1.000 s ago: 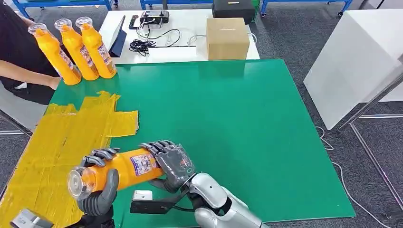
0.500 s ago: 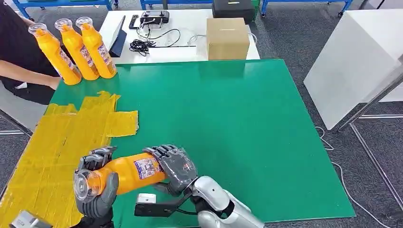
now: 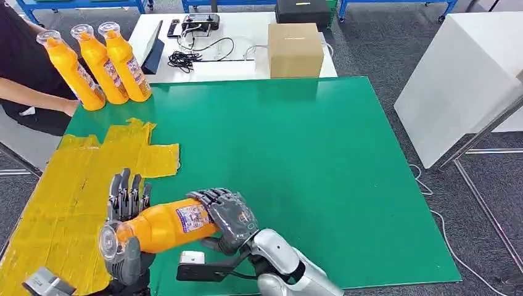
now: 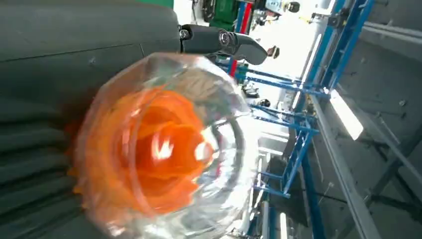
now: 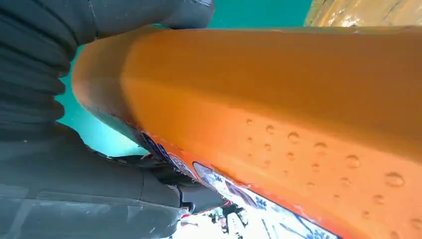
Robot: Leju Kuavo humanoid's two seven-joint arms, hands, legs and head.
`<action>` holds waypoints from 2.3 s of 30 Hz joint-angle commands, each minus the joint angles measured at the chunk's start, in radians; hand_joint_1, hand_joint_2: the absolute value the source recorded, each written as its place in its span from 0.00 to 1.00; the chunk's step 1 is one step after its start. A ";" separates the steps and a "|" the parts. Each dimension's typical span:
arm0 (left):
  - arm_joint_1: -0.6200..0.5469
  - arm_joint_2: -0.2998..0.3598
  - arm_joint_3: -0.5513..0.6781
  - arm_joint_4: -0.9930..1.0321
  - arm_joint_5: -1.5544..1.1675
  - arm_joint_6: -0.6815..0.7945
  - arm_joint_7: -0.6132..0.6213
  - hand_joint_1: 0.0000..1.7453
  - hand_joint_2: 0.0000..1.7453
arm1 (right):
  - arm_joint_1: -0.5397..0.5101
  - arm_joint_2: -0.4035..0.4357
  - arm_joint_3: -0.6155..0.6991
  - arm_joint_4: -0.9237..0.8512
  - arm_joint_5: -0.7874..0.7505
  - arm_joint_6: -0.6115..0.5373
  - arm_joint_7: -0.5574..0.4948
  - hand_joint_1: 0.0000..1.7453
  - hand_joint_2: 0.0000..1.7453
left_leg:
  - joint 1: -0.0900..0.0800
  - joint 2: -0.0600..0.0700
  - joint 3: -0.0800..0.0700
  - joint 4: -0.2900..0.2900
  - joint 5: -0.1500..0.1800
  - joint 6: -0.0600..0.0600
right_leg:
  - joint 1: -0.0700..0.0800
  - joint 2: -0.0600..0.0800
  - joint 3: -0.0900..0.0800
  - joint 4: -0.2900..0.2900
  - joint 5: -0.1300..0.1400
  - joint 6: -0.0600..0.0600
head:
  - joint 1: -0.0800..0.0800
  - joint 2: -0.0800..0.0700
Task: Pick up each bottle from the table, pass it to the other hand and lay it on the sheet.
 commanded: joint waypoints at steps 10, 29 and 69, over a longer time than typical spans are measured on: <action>-0.029 0.046 -0.046 0.045 -0.099 0.014 -0.011 0.00 0.00 | -0.011 -0.044 -0.151 -0.116 -0.088 -0.057 -0.021 1.00 1.00 | 0.001 -0.001 0.001 0.000 0.000 -0.001 | 0.001 -0.002 0.002 -0.001 0.000 0.001 | 0.000 0.000; -0.038 0.030 -0.034 0.062 -0.142 0.088 -0.024 0.00 1.00 | -0.082 0.006 -0.144 -0.102 -0.166 -0.052 -0.027 1.00 1.00 | 0.001 0.001 0.002 0.000 0.000 -0.001 | 0.001 0.000 0.002 -0.002 0.000 0.000 | 0.000 0.000; -0.038 -0.038 0.049 0.015 -0.013 0.045 -0.042 0.00 1.00 | -0.196 0.127 -0.005 0.110 -0.187 -0.035 0.059 1.00 1.00 | 0.001 0.001 0.001 0.000 0.000 -0.001 | 0.001 0.001 0.002 -0.001 0.000 0.000 | 0.000 0.000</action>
